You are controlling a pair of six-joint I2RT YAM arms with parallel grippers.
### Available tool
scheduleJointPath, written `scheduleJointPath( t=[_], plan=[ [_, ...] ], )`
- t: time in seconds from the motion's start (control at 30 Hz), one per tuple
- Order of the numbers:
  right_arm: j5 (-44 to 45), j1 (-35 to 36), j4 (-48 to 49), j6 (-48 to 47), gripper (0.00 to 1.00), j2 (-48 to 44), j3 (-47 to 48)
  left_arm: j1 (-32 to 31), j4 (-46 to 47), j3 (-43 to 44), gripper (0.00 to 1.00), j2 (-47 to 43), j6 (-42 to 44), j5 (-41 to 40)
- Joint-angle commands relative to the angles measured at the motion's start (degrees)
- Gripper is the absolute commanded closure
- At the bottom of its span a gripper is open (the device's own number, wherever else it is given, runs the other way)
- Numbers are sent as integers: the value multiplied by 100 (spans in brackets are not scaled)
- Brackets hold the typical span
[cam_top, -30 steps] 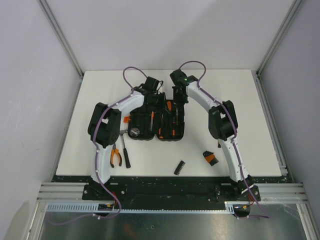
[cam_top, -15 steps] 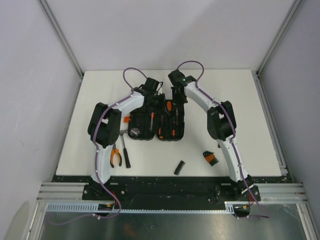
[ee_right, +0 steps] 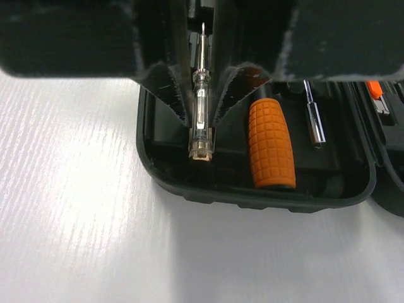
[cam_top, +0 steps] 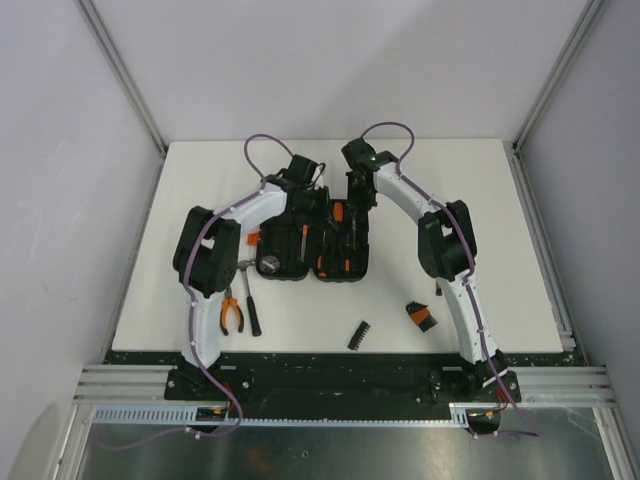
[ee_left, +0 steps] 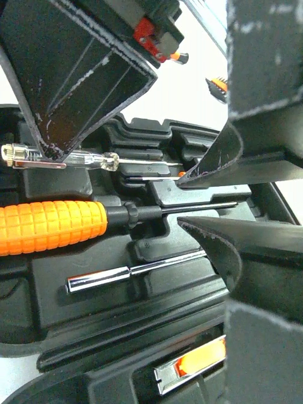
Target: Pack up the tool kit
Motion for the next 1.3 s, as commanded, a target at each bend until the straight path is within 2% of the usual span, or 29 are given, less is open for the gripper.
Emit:
scheduleJointPath(
  t=[0.0,0.1,0.23,0.63,0.93,1.13,1.27],
  plan=[
    [42,-121,288,173,75,-392,148,4,50,-36,70,-509,161,-62],
    [17,-171,135,152,72,-243,517,4,48,-24,69,-526,142,-62],
    [-68,-183,-34,57,75,31,724,-42,58,62,69,-482,137,-85],
    [-345,-60,-58,-360,83,271,429,-227,114,184,71,-341,-151,-245],
    [-101,-43,-318,-411,95,664,392,-299,111,203,76,-330,-396,-365],
    [-66,-13,-138,-466,97,538,-70,-581,401,345,77,-167,-624,-228],
    [-275,-29,86,-412,98,511,-310,-770,630,378,85,68,-911,-278]
  ],
)
